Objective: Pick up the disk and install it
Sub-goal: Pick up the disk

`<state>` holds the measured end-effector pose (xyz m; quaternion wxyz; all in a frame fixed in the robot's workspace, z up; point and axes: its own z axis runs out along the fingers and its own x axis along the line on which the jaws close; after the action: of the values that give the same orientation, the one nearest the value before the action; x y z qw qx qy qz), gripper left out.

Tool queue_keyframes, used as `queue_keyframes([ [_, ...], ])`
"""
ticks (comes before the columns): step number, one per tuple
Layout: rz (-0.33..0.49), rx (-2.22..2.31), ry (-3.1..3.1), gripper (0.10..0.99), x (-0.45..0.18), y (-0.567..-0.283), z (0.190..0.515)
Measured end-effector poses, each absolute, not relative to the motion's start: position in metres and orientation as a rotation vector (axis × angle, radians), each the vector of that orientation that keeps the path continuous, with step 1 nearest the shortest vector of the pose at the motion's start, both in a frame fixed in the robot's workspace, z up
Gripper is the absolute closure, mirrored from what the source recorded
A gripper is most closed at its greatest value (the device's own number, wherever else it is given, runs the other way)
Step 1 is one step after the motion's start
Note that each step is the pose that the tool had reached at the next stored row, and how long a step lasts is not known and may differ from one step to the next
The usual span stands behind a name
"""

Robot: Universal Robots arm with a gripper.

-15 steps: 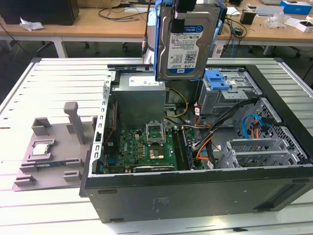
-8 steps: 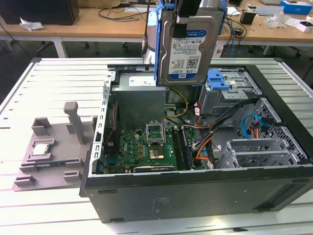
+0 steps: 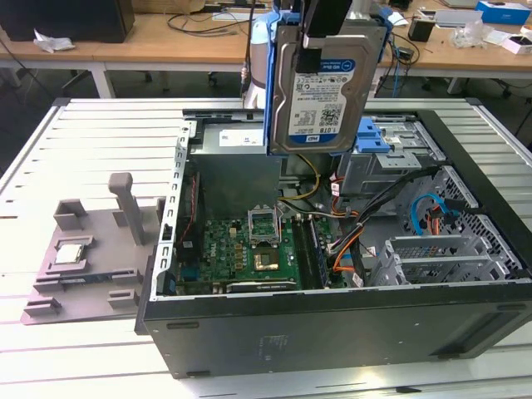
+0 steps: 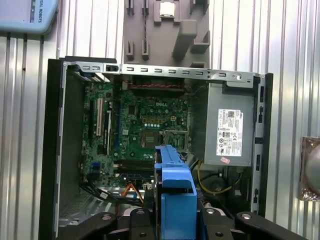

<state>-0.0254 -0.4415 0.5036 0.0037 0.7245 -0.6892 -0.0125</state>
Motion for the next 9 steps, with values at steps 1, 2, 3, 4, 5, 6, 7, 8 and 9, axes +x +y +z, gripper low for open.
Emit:
queue_keyframes([
  [1, -0.039, 2.271, -2.160, 0.718, -0.025, -0.443, 0.504],
  [2, -0.039, 2.271, -2.160, 0.718, -0.025, -0.445, 0.504],
  [3, -0.039, 2.271, -2.160, 0.718, -0.025, -0.447, 0.504],
  [4, -0.039, 2.271, -2.160, 0.718, -0.025, -0.448, 0.504],
  [5, -0.039, 2.271, -2.160, 0.718, -0.025, -0.450, 0.503],
  [6, -0.039, 2.271, -2.160, 0.718, -0.025, -0.451, 0.504],
  [7, -0.039, 2.271, -2.160, 0.718, -0.025, -0.454, 0.503],
  [8, -0.039, 2.271, -2.160, 0.718, -0.025, -0.455, 0.503],
  [9, -0.039, 2.271, -2.160, 0.718, -0.025, -0.458, 0.503],
])
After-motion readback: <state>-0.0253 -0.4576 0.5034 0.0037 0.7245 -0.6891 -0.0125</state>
